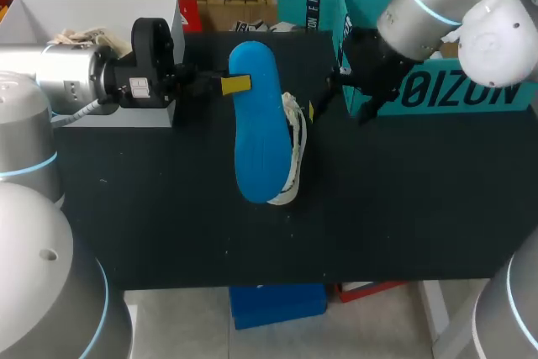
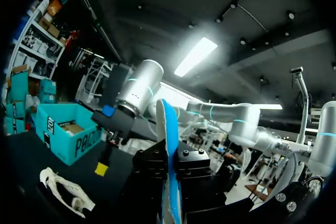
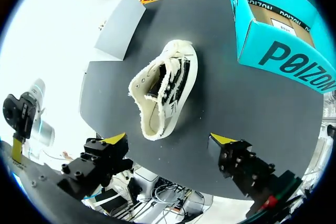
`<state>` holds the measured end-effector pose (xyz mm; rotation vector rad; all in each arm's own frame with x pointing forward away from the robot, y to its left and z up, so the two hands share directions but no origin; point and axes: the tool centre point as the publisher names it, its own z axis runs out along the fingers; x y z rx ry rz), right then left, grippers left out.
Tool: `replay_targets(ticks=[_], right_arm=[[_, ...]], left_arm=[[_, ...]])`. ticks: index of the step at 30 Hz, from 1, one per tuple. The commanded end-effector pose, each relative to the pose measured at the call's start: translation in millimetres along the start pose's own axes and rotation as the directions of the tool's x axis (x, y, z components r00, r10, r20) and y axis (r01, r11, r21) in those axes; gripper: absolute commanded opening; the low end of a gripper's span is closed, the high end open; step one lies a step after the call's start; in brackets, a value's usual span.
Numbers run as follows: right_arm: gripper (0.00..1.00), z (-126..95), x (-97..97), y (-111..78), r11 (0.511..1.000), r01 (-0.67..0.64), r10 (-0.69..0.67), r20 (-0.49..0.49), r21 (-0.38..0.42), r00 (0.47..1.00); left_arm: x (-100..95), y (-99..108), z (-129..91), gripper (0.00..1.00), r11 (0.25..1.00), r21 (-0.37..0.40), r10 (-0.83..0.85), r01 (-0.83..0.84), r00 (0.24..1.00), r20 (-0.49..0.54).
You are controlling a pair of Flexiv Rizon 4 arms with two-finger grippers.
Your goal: Take the shoe out of the shoebox, open the shoe tongue, remove and reinsert the insole, then place the shoe into the shoebox
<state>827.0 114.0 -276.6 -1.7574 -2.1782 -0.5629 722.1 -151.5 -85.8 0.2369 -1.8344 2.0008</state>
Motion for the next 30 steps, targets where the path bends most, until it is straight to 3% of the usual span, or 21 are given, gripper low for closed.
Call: replay_targets(ticks=[1, 13, 26, 28, 30], right_arm=[[1.0, 4, -3.2, -2.3, 0.999, -0.015, 0.008, -0.157, -0.041, 0.988], [1.0, 3, 0.4, 1.5, 0.986, -0.101, 0.06, -0.281, -0.135, 0.958], [1.0, 10, 3.9, 6.6, 0.964, -0.162, 0.043, -0.475, -0.212, 0.879], [1.0, 12, 6.9, 7.3, 0.961, -0.132, 0.001, -0.476, -0.243, 0.879], [1.0, 15, 11.0, 6.7, 0.967, -0.089, -0.015, -0.399, -0.241, 0.917]], left_arm=[[0.5, 1, 2, 0.0, 1.0, 0.002, 0.001, -0.001, 1.0, 0.006], [0.5, 1, 2, 0.0, 1.0, 0.002, 0.001, -0.001, 1.0, 0.006], [0.5, 1, 2, 0.0, 1.0, 0.002, 0.001, -0.001, 1.0, 0.006], [0.5, 1, 2, 0.0, 1.0, 0.002, 0.001, -0.001, 1.0, 0.006], [0.5, 1, 2, 0.0, 1.0, 0.002, 0.001, -0.001, 1.0, 0.006]])
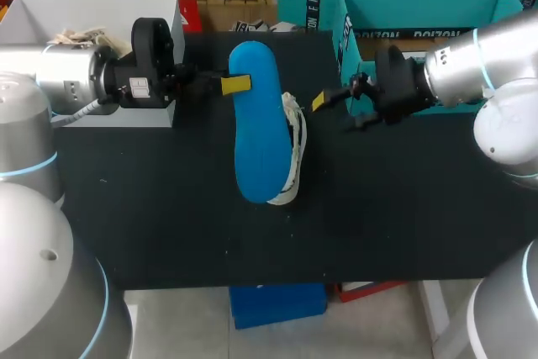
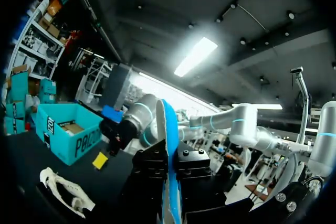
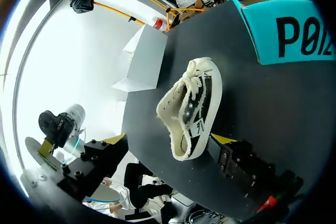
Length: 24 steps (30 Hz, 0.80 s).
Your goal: Take the shoe out of the shoebox, open the shoe tongue, remove and reinsert the insole, then place the shoe into the shoebox
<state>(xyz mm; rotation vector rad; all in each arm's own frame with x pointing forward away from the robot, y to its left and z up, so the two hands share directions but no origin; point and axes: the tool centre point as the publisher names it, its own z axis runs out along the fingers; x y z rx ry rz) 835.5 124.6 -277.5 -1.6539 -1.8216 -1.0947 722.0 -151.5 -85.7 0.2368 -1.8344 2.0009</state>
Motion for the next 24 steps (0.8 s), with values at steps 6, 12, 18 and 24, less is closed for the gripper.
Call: replay_targets(ticks=[6, 12, 18, 24], right_arm=[[1.0, 8, 0.2, -5.8, 0.999, 0.037, -0.037, -0.014, -0.007, 0.999], [1.0, 8, 0.2, -5.8, 0.999, 0.037, -0.037, -0.014, -0.007, 0.999], [1.0, 4, -0.2, -7.2, 1.0, 0.021, -0.022, -0.064, -0.023, 0.998], [1.0, -5, 1.8, -4.8, 0.999, -0.012, -0.002, -0.289, -0.048, 0.957]], left_arm=[[0.5, 1, 2, 0.0, 1.0, 0.002, 0.001, -0.001, 1.0, 0.006], [0.5, 1, 2, 0.0, 1.0, 0.002, 0.001, -0.001, 1.0, 0.006], [0.5, 1, 2, 0.0, 1.0, 0.002, 0.001, -0.001, 1.0, 0.006], [0.5, 1, 2, 0.0, 1.0, 0.002, 0.001, -0.001, 1.0, 0.006]])
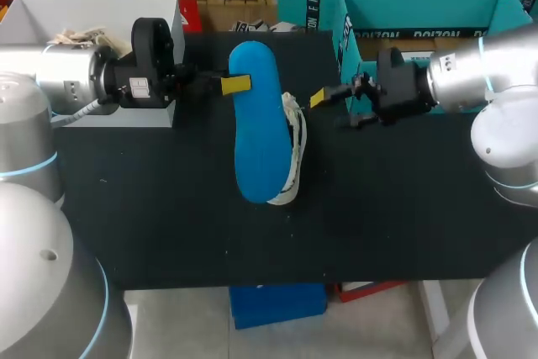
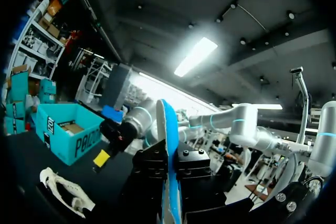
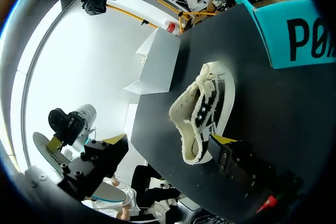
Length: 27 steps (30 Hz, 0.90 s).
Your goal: Take the shoe out of the shoebox, open the shoe tongue, remove and reinsert the insole, then place the shoe into the shoebox
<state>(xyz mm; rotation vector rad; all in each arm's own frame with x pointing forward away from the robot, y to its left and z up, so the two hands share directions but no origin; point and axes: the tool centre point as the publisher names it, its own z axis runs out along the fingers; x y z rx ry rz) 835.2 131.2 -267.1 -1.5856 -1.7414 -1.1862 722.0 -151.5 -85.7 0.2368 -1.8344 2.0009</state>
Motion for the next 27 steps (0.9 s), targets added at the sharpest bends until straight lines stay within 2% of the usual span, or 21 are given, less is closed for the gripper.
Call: replay_targets(ticks=[1, 11, 15, 27], right_arm=[[1.0, -5, -8.7, -5.9, 1.0, -0.002, -0.003, -0.211, -0.023, 0.978], [1.0, -3, 1.0, -2.1, 1.0, 0.017, -0.021, -0.306, -0.017, 0.952], [1.0, 0, 4.3, -3.3, 1.0, 0.018, -0.022, -0.315, -0.014, 0.949], [1.0, 19, -5.3, -18.9, 0.999, -0.032, 0.03, -0.367, 0.001, 0.93]], left_arm=[[0.4, 1, 2, 0.0, 1.0, 0.002, 0.001, -0.001, 1.0, 0.006], [0.4, 1, 2, 0.0, 1.0, 0.002, 0.001, -0.001, 1.0, 0.006], [0.4, 1, 2, 0.0, 1.0, 0.002, 0.001, -0.001, 1.0, 0.006], [0.4, 1, 2, 0.0, 1.0, 0.002, 0.001, -0.001, 1.0, 0.006]])
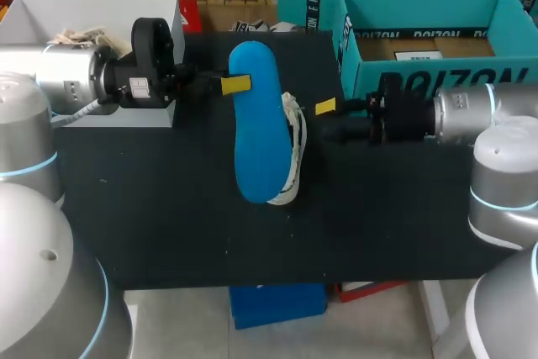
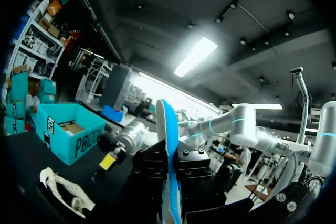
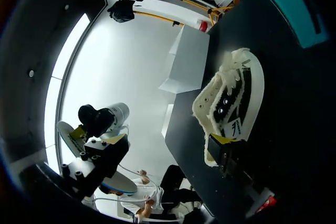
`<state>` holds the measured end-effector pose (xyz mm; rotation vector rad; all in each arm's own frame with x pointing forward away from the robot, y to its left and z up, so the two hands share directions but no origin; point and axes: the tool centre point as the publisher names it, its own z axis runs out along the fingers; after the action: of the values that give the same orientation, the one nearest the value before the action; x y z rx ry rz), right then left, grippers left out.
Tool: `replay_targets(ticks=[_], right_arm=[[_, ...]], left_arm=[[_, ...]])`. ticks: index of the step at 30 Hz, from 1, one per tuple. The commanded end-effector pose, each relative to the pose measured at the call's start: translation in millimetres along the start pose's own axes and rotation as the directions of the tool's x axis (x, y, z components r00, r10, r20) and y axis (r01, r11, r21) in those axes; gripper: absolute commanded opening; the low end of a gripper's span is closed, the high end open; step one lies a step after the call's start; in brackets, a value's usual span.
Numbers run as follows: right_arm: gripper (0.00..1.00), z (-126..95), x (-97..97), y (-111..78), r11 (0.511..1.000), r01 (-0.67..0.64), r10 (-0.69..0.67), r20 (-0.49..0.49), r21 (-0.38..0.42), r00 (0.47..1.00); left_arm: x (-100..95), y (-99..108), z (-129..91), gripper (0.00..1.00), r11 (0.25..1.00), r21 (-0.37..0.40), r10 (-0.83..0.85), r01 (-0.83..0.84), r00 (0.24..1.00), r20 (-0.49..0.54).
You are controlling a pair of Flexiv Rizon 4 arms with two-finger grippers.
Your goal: Take the shoe out of the shoebox, open the shoe tongue, remove and reinsert the insole, then place the shoe into the shoebox
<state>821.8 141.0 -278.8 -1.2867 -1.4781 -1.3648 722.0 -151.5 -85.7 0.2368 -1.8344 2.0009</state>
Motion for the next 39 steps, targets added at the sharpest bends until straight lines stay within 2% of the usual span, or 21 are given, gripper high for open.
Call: replay_targets(ticks=[1, 14, 16, 19, 21, 24, 32, 39], right_arm=[[1.0, 6, -6.4, -3.0, 1.0, -0.007, 0.007, -0.009, -0.006, 1.0], [1.0, 7, -11.3, -14.5, 0.999, -0.027, 0.027, -0.009, 0.026, 1.0], [1.0, 7, -11.3, -14.5, 0.999, -0.027, 0.027, -0.009, 0.026, 1.0], [1.0, 7, -11.3, -14.5, 0.999, -0.027, 0.027, -0.009, 0.026, 1.0], [1.0, 7, -11.3, -14.5, 0.999, -0.027, 0.027, -0.009, 0.026, 1.0], [1.0, 7, -11.3, -14.5, 0.999, -0.027, 0.027, -0.009, 0.026, 1.0], [1.0, 7, -11.3, -14.5, 0.999, -0.027, 0.027, -0.009, 0.026, 1.0], [1.0, 7, -11.3, -14.5, 0.999, -0.027, 0.027, -0.009, 0.026, 1.0]], left_arm=[[0.4, 1, 2, 0.0, 1.0, 0.002, 0.001, -0.001, 1.0, 0.006], [0.4, 1, 2, 0.0, 1.0, 0.002, 0.001, -0.001, 1.0, 0.006], [1.4, -3, 3, 0.0, 0.992, -0.029, 0.122, -0.121, 0.992, 0.042], [4.4, -8, 4, 0.0, 0.948, -0.079, 0.312, -0.308, 0.949, 0.041], [5.7, -7, 6, 0.0, 0.888, -0.159, 0.443, -0.432, 0.895, 0.043], [6.7, -4, 8, 0.0, 0.818, -0.215, 0.548, -0.534, 0.837, 0.006], [1.1, 10, 9, 0.0, 0.704, -0.298, 0.654, -0.644, 0.752, -0.079], [-3.3, 22, 5, 0.0, 0.63, -0.36, 0.69, -0.688, 0.709, -0.147]])
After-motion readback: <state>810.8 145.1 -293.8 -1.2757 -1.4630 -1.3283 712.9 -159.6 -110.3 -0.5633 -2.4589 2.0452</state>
